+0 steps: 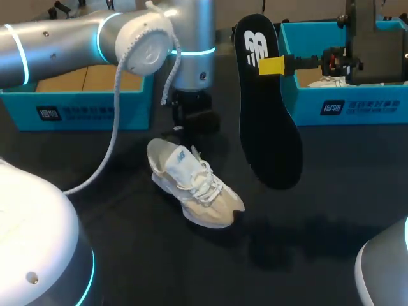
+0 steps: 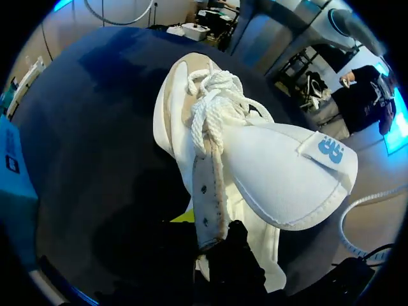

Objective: Take the shoe out of the shoebox, open the shoe tongue, remove and reinsert the insole, then place the shoe into the shoebox

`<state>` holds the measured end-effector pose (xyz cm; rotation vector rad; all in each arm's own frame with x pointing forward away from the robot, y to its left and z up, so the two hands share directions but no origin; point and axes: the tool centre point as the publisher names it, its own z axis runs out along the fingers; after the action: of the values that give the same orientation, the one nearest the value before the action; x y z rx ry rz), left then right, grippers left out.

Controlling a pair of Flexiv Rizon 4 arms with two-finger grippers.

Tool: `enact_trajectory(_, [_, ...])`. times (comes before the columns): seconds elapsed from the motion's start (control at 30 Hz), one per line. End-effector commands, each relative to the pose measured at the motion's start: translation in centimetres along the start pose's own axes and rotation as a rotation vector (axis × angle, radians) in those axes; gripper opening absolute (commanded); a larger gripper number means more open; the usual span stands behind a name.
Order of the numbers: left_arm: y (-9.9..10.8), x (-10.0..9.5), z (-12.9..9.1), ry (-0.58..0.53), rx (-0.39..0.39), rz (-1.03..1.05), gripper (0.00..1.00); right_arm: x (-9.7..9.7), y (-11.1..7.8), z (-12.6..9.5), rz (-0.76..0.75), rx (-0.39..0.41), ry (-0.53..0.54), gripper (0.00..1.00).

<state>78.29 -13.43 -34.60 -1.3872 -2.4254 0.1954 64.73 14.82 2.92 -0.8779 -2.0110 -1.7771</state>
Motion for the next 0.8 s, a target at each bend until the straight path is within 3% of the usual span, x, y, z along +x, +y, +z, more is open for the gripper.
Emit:
enact_trajectory(0.03, [-0.5,0.3,-0.4,-0.005,-0.016,0.01,0.0,-0.1,0.3,0.4,0.002,0.004,-0.001,0.0])
enact_trajectory(0.27, [-0.5,0.3,-0.4,-0.005,-0.016,0.01,0.0,-0.1,0.3,0.4,0.002,0.004,-0.001,0.0])
enact_trajectory(0.5, [-0.8,-0.6,0.0,0.14,-0.073,0.18,0.0,-0.1,0.3,0.4,0.002,0.004,-0.001,0.0])
enact_trajectory(0.8, [-1.1,-2.7,-0.5,0.209,-0.106,0.297,0.0,-0.1,0.3,0.4,0.002,0.004,-0.001,0.0])
